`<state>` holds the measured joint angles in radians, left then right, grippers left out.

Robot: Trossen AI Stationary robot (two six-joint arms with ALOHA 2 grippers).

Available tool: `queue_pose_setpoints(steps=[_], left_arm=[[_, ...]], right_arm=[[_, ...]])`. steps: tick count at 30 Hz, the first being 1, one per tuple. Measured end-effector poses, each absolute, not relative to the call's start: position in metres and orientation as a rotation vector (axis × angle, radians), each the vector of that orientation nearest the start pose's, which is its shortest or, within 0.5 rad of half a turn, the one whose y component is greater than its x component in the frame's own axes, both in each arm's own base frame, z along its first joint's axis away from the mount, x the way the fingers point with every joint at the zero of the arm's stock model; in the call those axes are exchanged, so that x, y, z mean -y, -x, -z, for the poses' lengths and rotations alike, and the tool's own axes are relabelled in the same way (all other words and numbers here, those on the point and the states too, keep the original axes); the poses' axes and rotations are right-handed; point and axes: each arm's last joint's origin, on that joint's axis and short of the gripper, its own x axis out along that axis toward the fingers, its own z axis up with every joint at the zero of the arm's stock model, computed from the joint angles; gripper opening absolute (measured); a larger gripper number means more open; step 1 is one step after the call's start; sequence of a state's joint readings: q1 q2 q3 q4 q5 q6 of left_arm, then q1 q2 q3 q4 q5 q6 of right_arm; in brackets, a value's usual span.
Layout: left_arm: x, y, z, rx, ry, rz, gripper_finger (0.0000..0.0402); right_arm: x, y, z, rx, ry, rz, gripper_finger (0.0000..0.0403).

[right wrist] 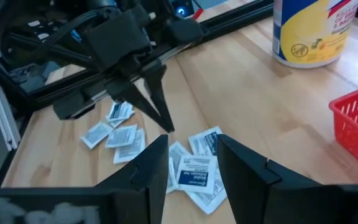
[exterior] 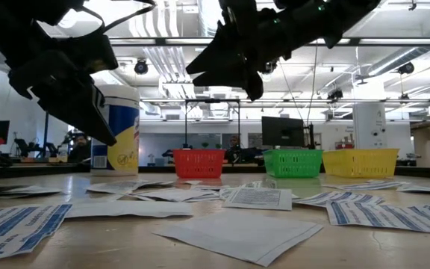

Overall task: Pick & Place First Aid Supplies
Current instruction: Put the alcohol pad in the green bin

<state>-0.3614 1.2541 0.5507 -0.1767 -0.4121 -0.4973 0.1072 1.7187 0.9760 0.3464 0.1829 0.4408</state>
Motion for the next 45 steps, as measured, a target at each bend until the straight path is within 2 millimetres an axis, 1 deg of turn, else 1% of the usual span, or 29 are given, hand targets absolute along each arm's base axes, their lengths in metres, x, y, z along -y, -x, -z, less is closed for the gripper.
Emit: queue_pose_setpoints(steps=[5, 8, 13, 17, 23, 27, 35, 42, 45], left_arm=[[0.068, -0.213, -0.165, -0.792, 0.132, -0.245, 0.0], [0.068, -0.212, -0.161, -0.791, 0.137, -0.245, 0.0], [0.068, -0.212, -0.155, -0.73, 0.169, -0.232, 0.0], [0.067, -0.21, -0.15, -0.695, 0.189, -0.226, 0.0], [0.065, -0.206, -0.141, -0.645, 0.231, -0.226, 0.0], [0.065, -0.206, -0.134, -0.59, 0.26, -0.218, 0.0], [0.068, -0.213, -0.119, -0.597, 0.27, -0.225, 0.0], [0.07, -0.22, -0.107, -0.65, 0.249, -0.249, 0.0], [0.071, -0.221, -0.103, -0.66, 0.262, -0.261, 0.0]], right_arm=[[-0.034, -0.367, -0.205, -0.373, -0.379, 0.162, 0.0134], [-0.034, -0.37, -0.202, -0.372, -0.382, 0.164, 0.0134], [-0.035, -0.383, -0.185, -0.419, -0.378, 0.175, 0.0134], [-0.037, -0.393, -0.176, -0.45, -0.375, 0.178, 0.0134], [-0.037, -0.397, -0.175, -0.509, -0.367, 0.188, 0.0134], [-0.036, -0.4, -0.176, -0.51, -0.367, 0.189, 0.0134], [-0.037, -0.402, -0.158, -0.543, -0.419, 0.215, 0.0134], [-0.037, -0.422, -0.134, -0.571, -0.417, 0.222, 0.0134], [-0.034, -0.43, -0.13, -0.571, -0.42, 0.23, 0.0134]])
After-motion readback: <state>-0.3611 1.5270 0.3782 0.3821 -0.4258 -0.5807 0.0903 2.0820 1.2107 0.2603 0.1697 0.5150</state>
